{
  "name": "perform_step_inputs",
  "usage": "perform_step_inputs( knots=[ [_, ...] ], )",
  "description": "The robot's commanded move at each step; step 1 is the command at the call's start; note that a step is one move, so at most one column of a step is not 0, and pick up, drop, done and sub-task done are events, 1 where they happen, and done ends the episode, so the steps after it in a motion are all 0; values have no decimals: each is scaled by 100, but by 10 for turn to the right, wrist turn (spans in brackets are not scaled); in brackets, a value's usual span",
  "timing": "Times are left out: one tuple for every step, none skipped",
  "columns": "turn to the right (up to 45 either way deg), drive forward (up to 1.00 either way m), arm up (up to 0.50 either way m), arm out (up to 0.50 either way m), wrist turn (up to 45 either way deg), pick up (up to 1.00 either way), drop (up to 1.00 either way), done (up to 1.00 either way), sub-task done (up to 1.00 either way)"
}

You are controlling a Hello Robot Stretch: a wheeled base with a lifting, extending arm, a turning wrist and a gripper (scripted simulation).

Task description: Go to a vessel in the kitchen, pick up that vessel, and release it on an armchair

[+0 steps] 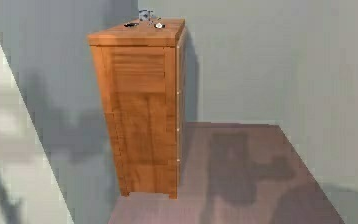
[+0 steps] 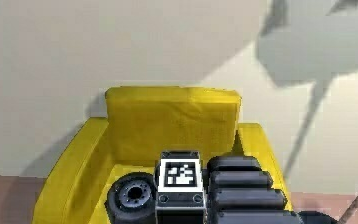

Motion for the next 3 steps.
perform_step_inputs(
  knots=[
    [420,0,0,0,0,0,0,0,0],
    [-450,0,0,0,0,0,0,0,0],
    [-450,0,0,0,0,0,0,0,0]
  ],
)
